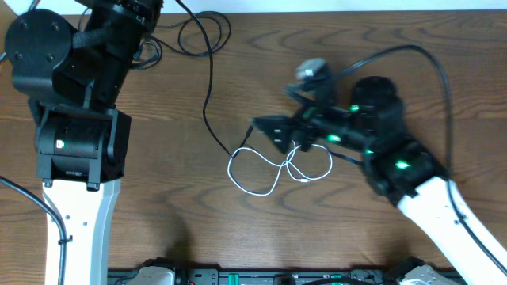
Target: Untangle cables
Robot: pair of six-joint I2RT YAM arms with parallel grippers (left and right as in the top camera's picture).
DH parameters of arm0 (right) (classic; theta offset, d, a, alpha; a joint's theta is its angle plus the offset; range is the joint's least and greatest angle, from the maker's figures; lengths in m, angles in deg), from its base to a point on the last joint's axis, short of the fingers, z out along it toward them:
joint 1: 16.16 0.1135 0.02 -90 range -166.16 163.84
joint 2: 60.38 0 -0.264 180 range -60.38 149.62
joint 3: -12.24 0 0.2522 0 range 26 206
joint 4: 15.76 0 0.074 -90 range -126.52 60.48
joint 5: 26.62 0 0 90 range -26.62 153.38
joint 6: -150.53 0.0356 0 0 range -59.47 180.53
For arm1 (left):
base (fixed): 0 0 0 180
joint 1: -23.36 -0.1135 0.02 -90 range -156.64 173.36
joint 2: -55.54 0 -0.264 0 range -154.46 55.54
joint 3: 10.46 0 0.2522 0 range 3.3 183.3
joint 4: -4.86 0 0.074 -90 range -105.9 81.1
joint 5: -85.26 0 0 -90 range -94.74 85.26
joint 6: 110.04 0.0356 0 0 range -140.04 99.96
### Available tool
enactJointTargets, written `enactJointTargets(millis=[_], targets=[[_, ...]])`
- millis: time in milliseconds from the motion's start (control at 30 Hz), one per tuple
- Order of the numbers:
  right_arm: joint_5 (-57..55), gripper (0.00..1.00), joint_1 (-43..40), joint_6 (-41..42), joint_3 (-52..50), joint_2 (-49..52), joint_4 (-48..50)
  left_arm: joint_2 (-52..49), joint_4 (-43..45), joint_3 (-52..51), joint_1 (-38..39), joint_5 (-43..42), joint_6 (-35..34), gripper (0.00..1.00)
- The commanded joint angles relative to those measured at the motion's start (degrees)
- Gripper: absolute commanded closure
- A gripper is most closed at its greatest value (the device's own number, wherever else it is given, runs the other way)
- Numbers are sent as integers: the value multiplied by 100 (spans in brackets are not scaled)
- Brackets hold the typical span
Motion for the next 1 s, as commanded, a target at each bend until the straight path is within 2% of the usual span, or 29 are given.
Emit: enactJointTargets(millis=[0,100,300,433,467,567,700,733,867,967], targets=[[-188,1,435,396,15,492,654,144,20,170,20,-157,-140,93],[-621,1,678,894,15,918,1375,162,24,170,20,-542,-455,93],[-468,1,1032,1272,15,1650,2962,236,-160,170,20,-883,-474,93],[-544,10,1150,1270,15,1801,3270,245,-199,170,17,-883,-472,92],[-605,14,1152,1270,15,1801,3272,245,-199,170,17,-883,-474,93],[-802,43,1152,1272,15,1801,3292,245,-197,170,17,-885,-474,93],[-796,75,1152,1274,15,1801,3314,245,-221,170,17,-876,-472,93],[-778,78,1154,1303,15,1801,3305,245,-243,170,17,-848,-472,92],[-782,82,1152,1364,15,1801,3226,243,-313,170,15,-774,-407,93],[-782,95,1152,1381,15,1799,3147,238,-330,170,13,-774,-407,93]])
